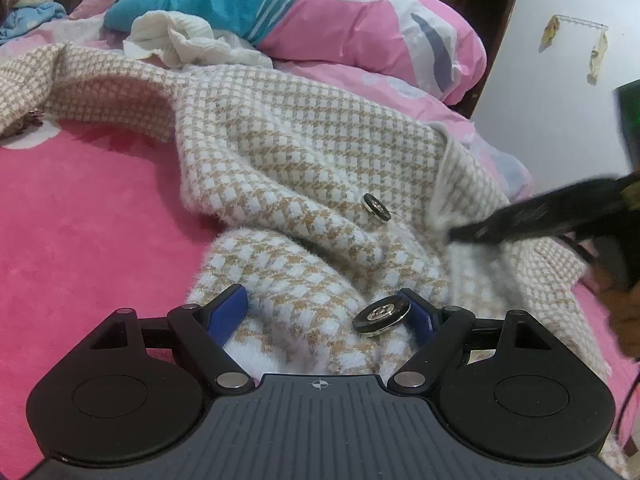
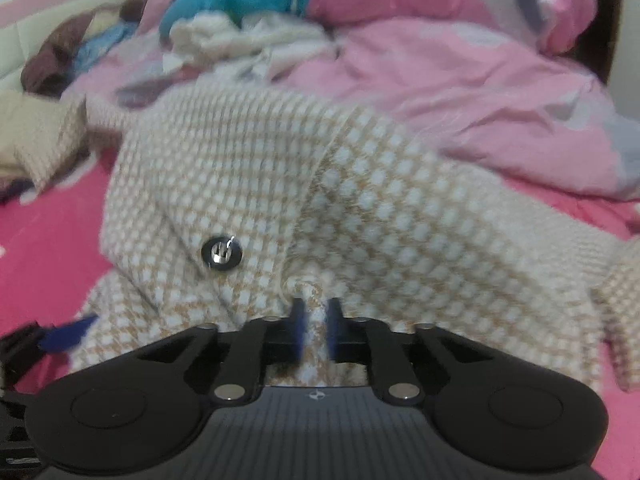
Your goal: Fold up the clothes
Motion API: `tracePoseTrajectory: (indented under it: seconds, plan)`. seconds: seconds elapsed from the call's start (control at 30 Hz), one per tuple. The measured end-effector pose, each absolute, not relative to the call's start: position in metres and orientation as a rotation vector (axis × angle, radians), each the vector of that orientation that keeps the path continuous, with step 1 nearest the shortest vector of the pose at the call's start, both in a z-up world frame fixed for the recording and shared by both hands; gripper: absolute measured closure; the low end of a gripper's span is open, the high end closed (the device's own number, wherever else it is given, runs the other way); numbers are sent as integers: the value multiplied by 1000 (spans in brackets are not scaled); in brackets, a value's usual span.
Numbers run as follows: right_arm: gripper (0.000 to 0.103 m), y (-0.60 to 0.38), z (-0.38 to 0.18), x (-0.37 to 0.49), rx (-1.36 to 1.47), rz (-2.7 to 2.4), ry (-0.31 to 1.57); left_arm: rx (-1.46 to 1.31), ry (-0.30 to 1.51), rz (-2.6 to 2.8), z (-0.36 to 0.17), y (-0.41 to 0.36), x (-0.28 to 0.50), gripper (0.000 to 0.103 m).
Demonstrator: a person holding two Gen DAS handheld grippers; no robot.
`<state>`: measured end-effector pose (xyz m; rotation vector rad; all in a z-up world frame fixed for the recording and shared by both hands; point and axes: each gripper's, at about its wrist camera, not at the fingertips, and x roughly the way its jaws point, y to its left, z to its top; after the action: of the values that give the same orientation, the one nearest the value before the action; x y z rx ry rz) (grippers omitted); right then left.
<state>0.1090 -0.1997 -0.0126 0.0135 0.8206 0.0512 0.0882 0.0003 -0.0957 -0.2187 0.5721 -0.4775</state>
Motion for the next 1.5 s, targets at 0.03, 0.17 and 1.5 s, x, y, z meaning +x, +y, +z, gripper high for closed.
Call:
tracePoseTrajectory:
  seconds: [0.03, 0.17, 1.5]
  plan:
    - [96, -206, -4, 102, 24, 36, 792, -225, 572, -481, -97, 1, 89, 21]
    - [96, -239, 32, 79, 23, -73, 671, -232, 569, -485, -98, 3, 89, 21]
    - [78, -446, 53, -84, 580, -299, 486, -192, 484, -661, -65, 9, 50, 16]
